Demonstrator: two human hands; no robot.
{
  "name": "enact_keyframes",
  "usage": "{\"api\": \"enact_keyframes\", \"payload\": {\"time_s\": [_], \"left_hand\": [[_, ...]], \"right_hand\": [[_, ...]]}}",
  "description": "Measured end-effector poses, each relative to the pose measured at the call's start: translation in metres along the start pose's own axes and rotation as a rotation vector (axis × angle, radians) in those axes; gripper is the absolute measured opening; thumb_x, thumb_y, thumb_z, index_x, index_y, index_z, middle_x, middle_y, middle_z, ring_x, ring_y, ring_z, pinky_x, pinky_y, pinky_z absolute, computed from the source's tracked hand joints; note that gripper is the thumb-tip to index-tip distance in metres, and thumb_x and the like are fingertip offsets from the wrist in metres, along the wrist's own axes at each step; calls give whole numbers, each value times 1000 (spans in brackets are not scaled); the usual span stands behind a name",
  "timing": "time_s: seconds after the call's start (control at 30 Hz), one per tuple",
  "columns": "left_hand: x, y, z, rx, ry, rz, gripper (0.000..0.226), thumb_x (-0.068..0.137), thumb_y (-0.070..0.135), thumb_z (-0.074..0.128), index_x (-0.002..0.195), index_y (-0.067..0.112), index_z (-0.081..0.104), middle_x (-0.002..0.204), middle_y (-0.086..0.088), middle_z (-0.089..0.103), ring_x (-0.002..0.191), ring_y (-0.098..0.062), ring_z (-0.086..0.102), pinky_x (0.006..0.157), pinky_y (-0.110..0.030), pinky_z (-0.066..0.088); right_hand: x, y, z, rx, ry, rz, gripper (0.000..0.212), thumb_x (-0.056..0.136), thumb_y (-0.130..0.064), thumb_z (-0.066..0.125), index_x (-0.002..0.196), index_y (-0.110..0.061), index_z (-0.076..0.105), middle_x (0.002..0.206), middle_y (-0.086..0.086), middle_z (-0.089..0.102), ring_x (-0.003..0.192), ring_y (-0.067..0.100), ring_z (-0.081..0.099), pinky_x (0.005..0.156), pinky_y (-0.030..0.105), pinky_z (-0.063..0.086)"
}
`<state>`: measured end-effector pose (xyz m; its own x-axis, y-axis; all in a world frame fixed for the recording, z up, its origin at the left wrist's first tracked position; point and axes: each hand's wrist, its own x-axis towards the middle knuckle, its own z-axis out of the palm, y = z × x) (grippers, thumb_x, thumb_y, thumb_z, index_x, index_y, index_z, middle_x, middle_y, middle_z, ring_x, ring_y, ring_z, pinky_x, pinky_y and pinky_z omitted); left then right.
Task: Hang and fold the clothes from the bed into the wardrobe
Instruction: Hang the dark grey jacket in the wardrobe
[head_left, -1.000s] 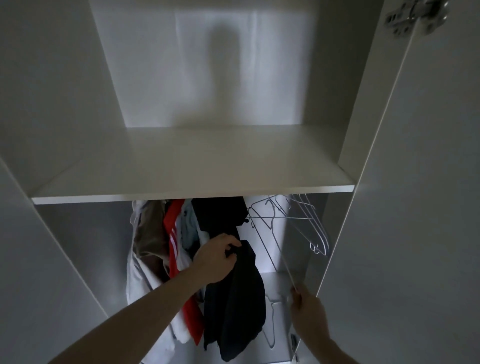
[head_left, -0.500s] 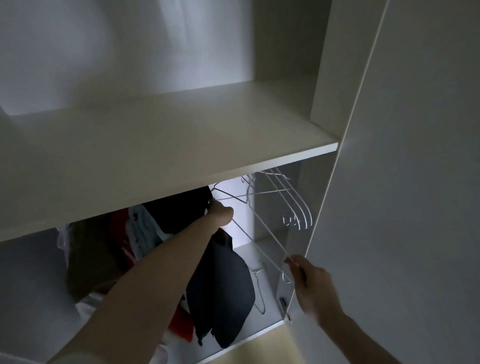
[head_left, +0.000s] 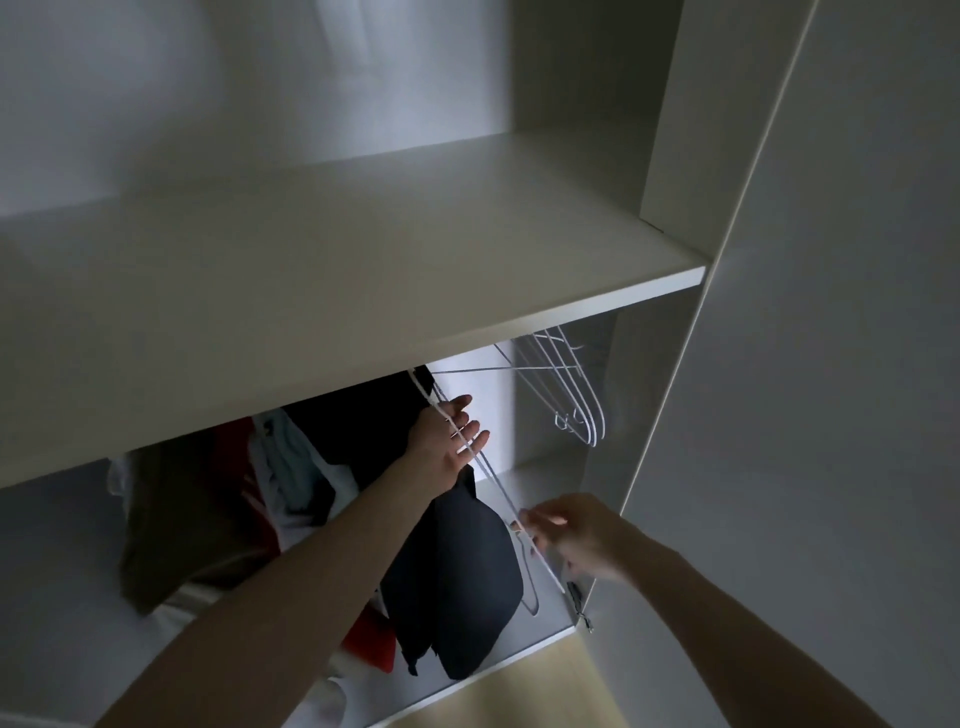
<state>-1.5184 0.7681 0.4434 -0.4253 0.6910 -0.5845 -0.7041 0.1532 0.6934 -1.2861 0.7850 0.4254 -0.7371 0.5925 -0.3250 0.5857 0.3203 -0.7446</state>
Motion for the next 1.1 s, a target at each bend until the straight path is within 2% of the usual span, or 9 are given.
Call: {"api": "enact_keyframes", "payload": {"time_s": [0.07, 0.13, 0.2, 0.27, 0.43, 0.5, 0.63, 0.87, 1.1], "left_hand": [[-9, 0, 0, 12, 77, 23, 37, 105, 13, 27, 97, 14, 62, 49, 8, 37, 34, -6, 31, 43, -17, 34], [-18, 0, -3, 46, 101, 33, 40, 103, 13, 23, 100, 15, 62, 56, 7, 35, 35, -4, 25, 35, -16, 20], [-27, 0, -7, 20, 98, 42, 41, 103, 11, 22, 103, 15, 63, 59, 7, 34, 39, -5, 24, 35, -16, 16], [-33, 0, -9, -50, 90, 46, 39, 104, 8, 24, 101, 13, 62, 56, 6, 35, 39, -5, 24, 33, -16, 16], [-46, 6, -9, -152, 50, 67, 38, 106, 7, 23, 94, 12, 60, 48, 7, 34, 32, -4, 24, 27, -17, 15], [-49, 10, -10, -177, 56, 87, 39, 106, 8, 23, 93, 11, 59, 47, 7, 33, 32, -3, 23, 27, -17, 14], [-49, 18, -8, -208, 127, 158, 42, 106, 7, 20, 89, 11, 58, 49, 6, 32, 31, -4, 22, 27, -17, 14], [-41, 17, -4, -228, 272, 235, 41, 107, 7, 24, 83, 11, 56, 63, 2, 36, 32, -5, 25, 29, -18, 16], [-49, 15, -23, -239, 351, 256, 39, 104, 3, 26, 77, 11, 51, 60, 1, 38, 33, -6, 25, 31, -19, 15]], "right_hand": [[19, -14, -19, -14, 212, -52, 55, 82, -81, 49, 108, -40, 76, 88, -18, 74, 74, 9, 71, 88, 32, 58], [49, -30, -39, -64, 503, -157, 42, 88, -60, 62, 120, -34, 72, 115, -14, 70, 89, 11, 69, 92, 35, 56], [83, -44, -56, -234, 603, -215, 40, 95, -38, 65, 134, -27, 64, 136, -3, 60, 113, 20, 63, 99, 38, 53], [116, -53, -64, -455, 509, -182, 47, 99, -33, 59, 145, -23, 54, 146, 1, 52, 130, 28, 54, 105, 41, 49], [165, -51, -58, -838, 294, -51, 37, 107, -41, 45, 137, -21, 53, 132, 3, 61, 120, 29, 64, 91, 39, 53], [176, -51, -55, -842, 286, -37, 32, 106, -35, 49, 134, -21, 56, 128, 4, 61, 119, 29, 64, 91, 40, 56], [183, -46, -51, -723, 398, -48, 31, 92, -3, 59, 115, -21, 70, 111, 5, 67, 105, 32, 69, 84, 38, 60], [172, -39, -42, -644, 497, -126, 23, 98, -5, 49, 111, -16, 65, 109, 7, 63, 100, 37, 67, 75, 35, 50], [171, -39, -40, -681, 523, -103, 23, 97, -8, 50, 116, -17, 59, 110, 7, 59, 95, 36, 70, 66, 34, 42]]}}
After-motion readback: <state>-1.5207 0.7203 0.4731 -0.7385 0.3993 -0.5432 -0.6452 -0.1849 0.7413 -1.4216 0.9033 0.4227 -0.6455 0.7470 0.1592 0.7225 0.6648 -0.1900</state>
